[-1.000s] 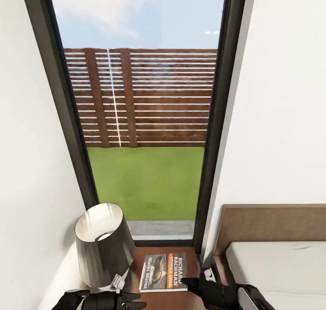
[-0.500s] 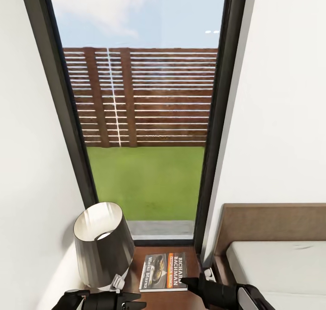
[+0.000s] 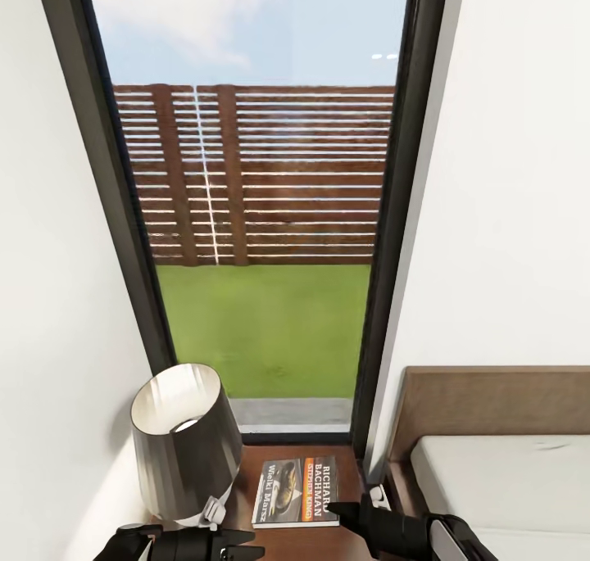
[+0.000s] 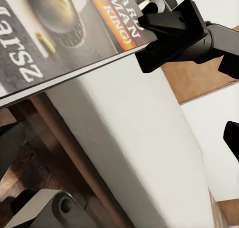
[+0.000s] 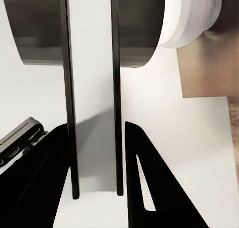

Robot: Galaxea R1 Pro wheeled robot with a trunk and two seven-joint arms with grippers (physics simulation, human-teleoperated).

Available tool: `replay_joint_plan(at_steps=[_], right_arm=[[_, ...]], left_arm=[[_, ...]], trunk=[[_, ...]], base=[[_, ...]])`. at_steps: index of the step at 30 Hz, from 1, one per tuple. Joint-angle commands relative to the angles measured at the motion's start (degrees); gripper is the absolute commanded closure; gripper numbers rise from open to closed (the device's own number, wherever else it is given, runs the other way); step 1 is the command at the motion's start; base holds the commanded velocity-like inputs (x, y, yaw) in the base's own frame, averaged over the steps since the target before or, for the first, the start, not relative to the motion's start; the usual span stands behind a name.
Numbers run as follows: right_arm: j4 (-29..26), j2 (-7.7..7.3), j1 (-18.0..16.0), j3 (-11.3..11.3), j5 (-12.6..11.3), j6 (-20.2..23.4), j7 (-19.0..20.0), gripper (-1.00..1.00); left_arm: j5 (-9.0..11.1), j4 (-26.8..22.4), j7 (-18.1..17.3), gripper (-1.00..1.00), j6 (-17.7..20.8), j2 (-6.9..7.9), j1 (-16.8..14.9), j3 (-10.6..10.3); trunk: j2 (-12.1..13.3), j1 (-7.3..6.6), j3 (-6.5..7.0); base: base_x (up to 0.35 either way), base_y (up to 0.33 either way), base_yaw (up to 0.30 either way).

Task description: In the bedroom, move the book from the bed onto either nightstand, and place the two sandals side by side next to the bed.

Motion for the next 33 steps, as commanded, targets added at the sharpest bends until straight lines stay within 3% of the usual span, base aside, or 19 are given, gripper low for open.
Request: replay_joint_plan(at_steps=[1,33], right_arm=[[-0.03,-0.06,-0.04,0.26,-0.42,0.29,-0.04,1.00],[-0.03,-0.06,-0.04,0.24,-0.39,0.29,-0.04,1.00]], left_arm=[[-0.12,-0.03,-0.26,-1.00,0.60,-0.02,-0.03,0.18],[-0.14,-0.03,-0.26,-1.00,0.60,-0.70,-0.03,0.24]], trunk=[[-0.49,0.24,-0.27],[-13.32,7.27,-6.02]], base=[[0.000,0.000,0.000],[0.000,0.000,0.000]])
